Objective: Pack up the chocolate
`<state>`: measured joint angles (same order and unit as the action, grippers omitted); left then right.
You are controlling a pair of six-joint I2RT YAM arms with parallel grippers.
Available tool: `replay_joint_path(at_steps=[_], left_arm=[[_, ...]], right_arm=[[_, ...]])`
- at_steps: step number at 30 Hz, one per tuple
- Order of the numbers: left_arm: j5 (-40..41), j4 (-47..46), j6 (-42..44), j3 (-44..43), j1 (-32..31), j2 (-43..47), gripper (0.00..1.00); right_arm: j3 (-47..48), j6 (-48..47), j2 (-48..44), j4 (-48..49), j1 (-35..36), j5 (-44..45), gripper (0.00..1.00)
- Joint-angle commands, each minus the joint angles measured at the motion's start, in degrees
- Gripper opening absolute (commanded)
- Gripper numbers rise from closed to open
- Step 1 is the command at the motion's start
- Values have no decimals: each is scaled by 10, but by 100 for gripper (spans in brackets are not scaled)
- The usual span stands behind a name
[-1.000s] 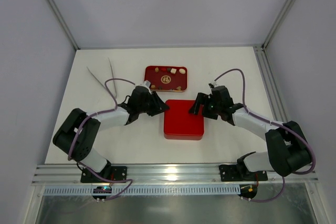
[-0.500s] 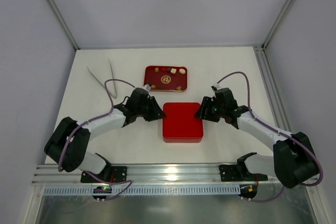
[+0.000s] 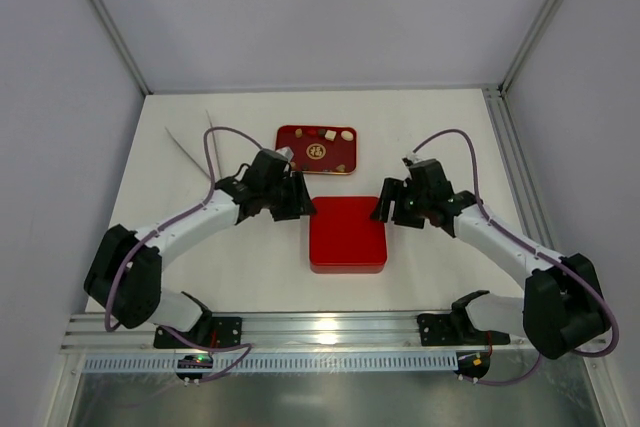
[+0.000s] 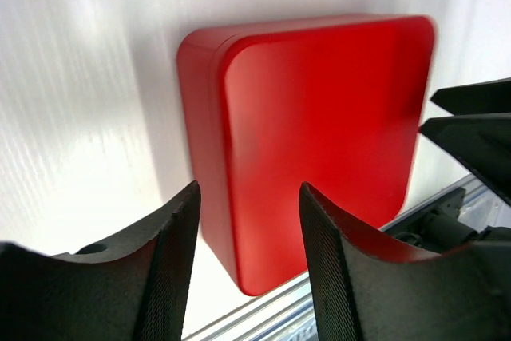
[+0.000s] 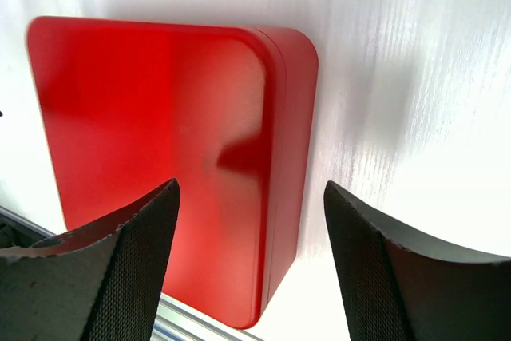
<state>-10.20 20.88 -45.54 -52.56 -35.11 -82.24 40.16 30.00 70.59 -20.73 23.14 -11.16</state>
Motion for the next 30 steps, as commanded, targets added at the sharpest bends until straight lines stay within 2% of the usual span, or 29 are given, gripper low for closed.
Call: replay_joint_path(at_steps=[1, 9, 14, 21, 30], left_arm=[[-3, 38, 37, -58, 6, 25, 53], [-2, 93, 71, -120, 22, 92, 58], [11, 136, 96, -144, 22, 161, 62], [18, 172, 111, -142, 22, 226, 63], [18, 187, 118, -151, 22, 243, 64]], right_arm=[[47, -14, -25, -20, -2, 11, 75], [131, -38, -91, -62, -5, 33, 89], [178, -49, -144, -102, -6, 91, 97], [193, -54, -199, -143, -7, 179, 100], [172, -57, -238, -142, -7, 215, 100]])
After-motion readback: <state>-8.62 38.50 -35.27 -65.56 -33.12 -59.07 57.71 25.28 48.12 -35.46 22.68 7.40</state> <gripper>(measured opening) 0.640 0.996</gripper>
